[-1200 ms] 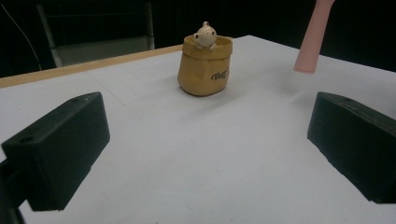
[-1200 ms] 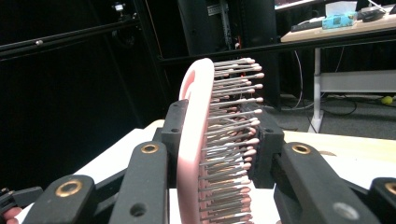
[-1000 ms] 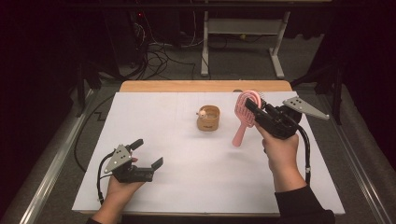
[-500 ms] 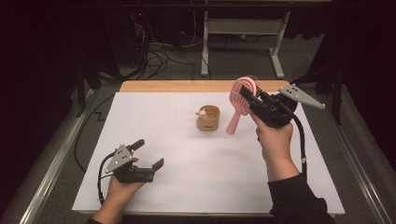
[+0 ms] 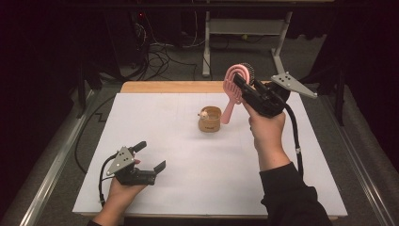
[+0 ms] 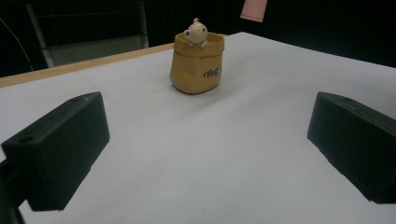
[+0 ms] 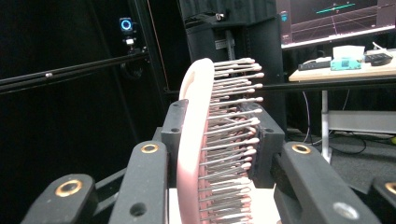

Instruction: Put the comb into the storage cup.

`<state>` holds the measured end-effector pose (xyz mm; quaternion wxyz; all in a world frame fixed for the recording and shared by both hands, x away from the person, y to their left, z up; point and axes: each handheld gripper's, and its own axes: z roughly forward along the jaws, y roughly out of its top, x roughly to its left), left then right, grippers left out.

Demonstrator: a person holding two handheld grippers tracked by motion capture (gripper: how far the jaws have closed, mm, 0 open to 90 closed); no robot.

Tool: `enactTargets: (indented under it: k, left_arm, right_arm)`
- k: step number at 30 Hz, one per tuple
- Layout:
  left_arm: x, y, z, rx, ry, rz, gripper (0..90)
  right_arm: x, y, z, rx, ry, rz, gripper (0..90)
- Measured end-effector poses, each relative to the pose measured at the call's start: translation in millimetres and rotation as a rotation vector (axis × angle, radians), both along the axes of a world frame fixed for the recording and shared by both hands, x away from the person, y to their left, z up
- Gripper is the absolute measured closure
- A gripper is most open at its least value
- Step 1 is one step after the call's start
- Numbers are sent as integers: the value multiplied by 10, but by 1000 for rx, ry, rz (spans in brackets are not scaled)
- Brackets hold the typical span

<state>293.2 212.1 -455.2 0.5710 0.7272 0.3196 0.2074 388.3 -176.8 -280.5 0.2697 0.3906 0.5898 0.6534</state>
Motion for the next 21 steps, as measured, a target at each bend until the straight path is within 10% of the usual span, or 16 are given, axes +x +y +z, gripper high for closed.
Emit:
enactTargets:
  k: [21]
  left_arm:
    - [-8,-16,-16,-5,13,-7,0]
  right_arm:
    - [386,226,-155,21,7,-27,668]
